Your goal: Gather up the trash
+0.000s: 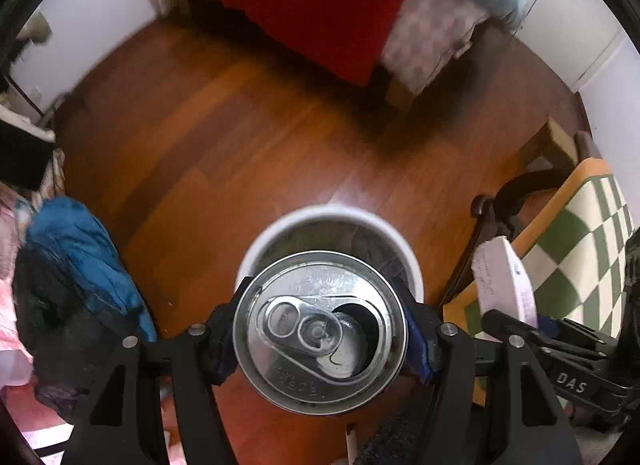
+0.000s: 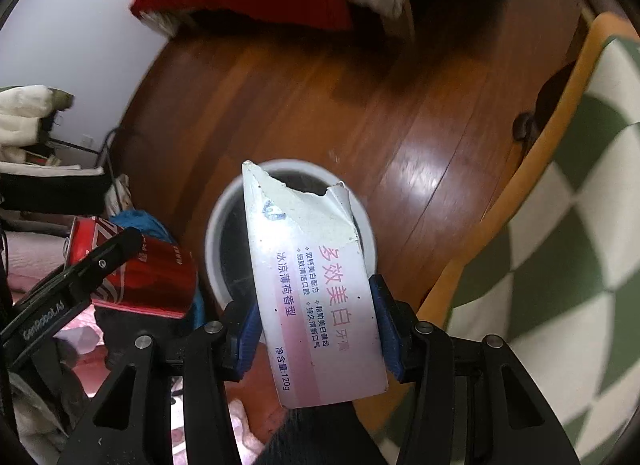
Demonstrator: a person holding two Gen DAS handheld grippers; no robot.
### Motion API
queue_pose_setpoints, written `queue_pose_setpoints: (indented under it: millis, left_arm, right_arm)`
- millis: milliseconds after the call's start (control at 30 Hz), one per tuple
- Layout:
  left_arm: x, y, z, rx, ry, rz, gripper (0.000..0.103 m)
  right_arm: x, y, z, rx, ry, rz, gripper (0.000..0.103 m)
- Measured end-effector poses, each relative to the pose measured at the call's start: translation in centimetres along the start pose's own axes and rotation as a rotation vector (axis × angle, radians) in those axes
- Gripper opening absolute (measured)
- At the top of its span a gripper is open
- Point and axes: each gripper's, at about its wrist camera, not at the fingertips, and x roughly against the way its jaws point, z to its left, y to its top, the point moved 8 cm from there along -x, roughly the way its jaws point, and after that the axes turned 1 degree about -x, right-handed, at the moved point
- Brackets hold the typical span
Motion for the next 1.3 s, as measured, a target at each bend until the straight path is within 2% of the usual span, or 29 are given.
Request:
queue_pose_setpoints:
  millis: [133,167,200,267,433,467,500,600,700,767,867,1000,1300]
  left_arm:
    - [-2.8,-1.1,1.8,0.061,-0.043,0.081,0.064]
    - [-3.3,-1.2,2.2,0.079,-0.052,0.093,0.071]
    - [-3.5,-1.3,2.7,0.087,-0.048,0.097,0.083]
    - [-3.5,-1.6,3.2,0.102,-0.035,0.103,0.096]
    - [-3.3,-2.1,5.4,0.128,0.028,0.111,0.097]
    - [-3.1,-2.1,5.7,0.132,0.037,0.107,0.097]
    - [-2.8,-2.2,6.1,0.134,0.049,0.100,0.097]
    - [-1.7,-2.3,7.0,0.127,0.089,0.078,0.097]
    - [-0.4,-2.6,7.6,0.121,0.117,0.054,0.097]
    - [0.8,-2.8,7.7,0.112,0.138,0.035,0.097]
    - [2.5,-3.3,7.7,0.102,0.154,0.014,0.097]
    - [5.0,-4.1,7.3,0.090,0.162,-0.014,0.097]
    - [10.5,-5.5,6.0,0.078,0.158,-0.078,0.097]
  right_arm:
    - [-4.4,0.7,0.0,-0.008,-0.007,0.075,0.052]
    - [-5.0,0.9,-0.2,-0.014,-0.007,0.084,0.053]
    - [-5.4,0.9,-0.8,-0.017,-0.008,0.093,0.053]
    - [-6.8,1.2,-0.8,-0.021,-0.001,0.120,0.054]
    - [-9.5,1.7,-0.6,-0.002,-0.003,0.180,0.055]
    - [-9.7,1.7,-0.5,0.001,0.001,0.182,0.061]
    - [-9.7,1.7,-0.5,0.001,0.005,0.179,0.073]
    - [-9.4,1.7,0.0,0.005,0.016,0.161,0.089]
    - [-7.9,1.4,0.7,0.022,-0.012,0.137,0.099]
    - [-6.6,1.3,1.1,0.038,-0.036,0.110,0.101]
    - [-4.3,1.1,1.3,0.067,-0.093,0.067,0.102]
    - [-0.9,0.5,1.6,0.102,-0.116,0.016,0.103]
    - [7.5,-2.2,3.2,0.169,-0.090,-0.068,0.103]
